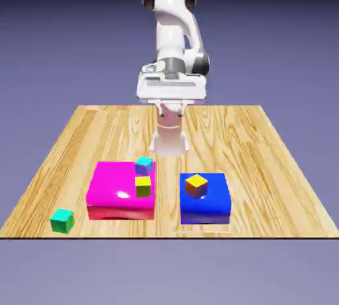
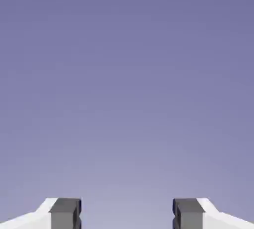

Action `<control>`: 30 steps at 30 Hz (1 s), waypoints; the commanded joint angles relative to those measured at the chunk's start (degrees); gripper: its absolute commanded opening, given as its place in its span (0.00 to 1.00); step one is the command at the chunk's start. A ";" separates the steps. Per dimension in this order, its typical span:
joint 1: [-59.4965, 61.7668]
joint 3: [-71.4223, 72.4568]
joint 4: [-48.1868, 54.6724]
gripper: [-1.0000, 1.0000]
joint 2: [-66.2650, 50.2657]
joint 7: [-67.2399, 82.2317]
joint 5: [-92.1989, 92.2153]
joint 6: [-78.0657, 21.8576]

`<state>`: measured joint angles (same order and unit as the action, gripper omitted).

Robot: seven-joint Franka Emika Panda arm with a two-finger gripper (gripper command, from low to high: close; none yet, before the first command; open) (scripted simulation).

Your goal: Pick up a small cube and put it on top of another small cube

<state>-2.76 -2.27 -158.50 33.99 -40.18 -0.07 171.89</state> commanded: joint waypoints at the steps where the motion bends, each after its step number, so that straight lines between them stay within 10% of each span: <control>1: -1.72 -1.89 2.08 0.50 1.10 1.89 -0.05 -1.76; 30: -51.47 -56.59 62.30 0.50 33.01 56.68 -1.60 -52.75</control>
<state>-54.23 -58.86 -96.20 66.99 16.50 -1.67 119.14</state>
